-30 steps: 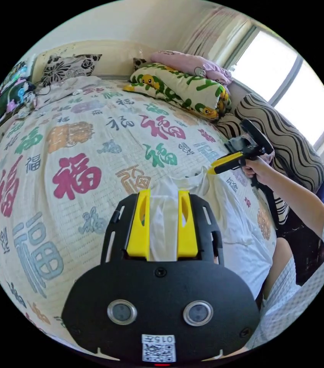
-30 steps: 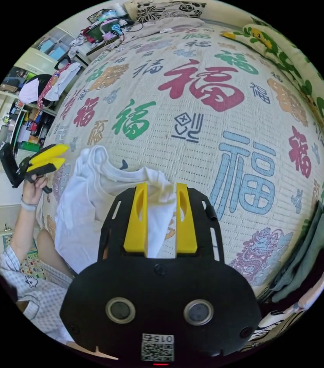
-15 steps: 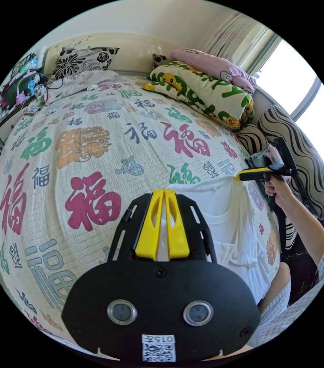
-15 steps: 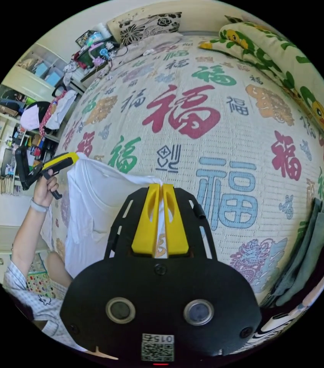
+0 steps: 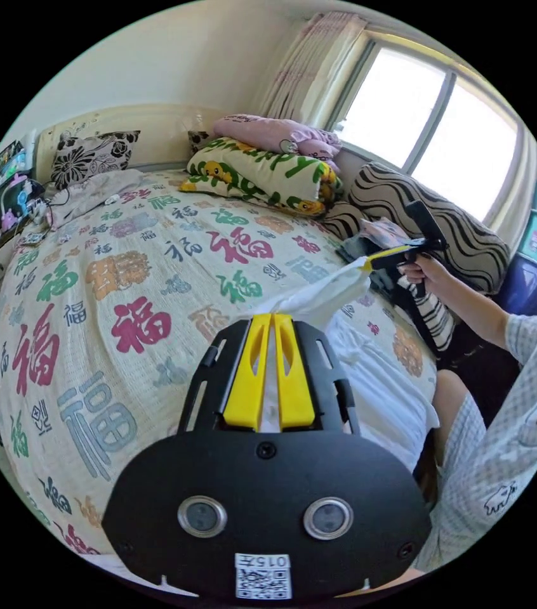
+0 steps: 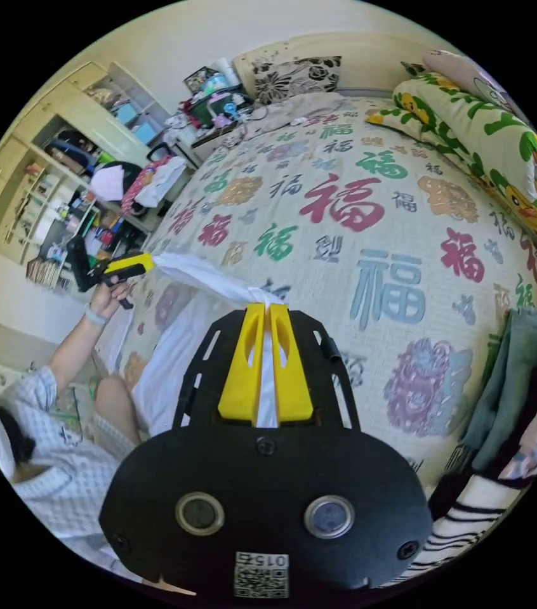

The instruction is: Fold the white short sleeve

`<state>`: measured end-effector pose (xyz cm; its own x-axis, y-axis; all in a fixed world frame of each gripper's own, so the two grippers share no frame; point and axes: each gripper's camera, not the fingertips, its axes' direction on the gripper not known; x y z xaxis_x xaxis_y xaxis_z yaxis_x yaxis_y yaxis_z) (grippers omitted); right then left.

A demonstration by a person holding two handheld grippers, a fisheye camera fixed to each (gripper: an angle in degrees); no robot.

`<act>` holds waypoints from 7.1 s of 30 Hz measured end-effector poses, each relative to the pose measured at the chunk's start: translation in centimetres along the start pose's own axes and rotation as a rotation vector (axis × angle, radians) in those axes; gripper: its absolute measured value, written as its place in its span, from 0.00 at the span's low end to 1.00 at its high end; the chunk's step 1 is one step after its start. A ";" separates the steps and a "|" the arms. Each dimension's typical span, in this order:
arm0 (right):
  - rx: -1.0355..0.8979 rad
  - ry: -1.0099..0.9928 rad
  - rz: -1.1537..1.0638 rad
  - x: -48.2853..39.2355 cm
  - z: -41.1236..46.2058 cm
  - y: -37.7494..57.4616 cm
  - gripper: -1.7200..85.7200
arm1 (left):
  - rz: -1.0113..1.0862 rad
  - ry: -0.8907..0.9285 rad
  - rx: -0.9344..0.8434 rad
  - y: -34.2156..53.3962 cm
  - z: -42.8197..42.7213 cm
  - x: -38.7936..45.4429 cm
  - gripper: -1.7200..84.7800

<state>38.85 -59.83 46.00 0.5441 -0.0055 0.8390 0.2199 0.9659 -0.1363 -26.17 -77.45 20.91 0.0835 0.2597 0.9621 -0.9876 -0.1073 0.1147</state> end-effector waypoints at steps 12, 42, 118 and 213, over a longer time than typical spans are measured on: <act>-0.222 -0.067 0.032 -14.3 5.0 27.9 0.02 | 0.035 0.060 -0.293 20.8 -2.8 19.3 0.02; -0.312 0.339 0.089 -22.1 9.3 41.7 0.05 | -0.236 -0.189 -0.387 26.6 0.3 32.5 0.02; -0.245 -0.299 0.358 4.0 13.3 40.4 0.10 | -0.648 0.199 -0.323 39.7 -14.4 7.6 0.11; -0.360 0.059 -0.298 -29.9 38.8 -13.9 0.02 | -0.621 -0.084 0.153 47.8 -30.1 22.9 0.02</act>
<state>-11.90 -63.04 43.29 0.4578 -0.2937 0.8391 0.6344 0.7692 -0.0770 -75.49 -47.73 41.01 0.6496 0.2421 0.7207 -0.7226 -0.0984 0.6843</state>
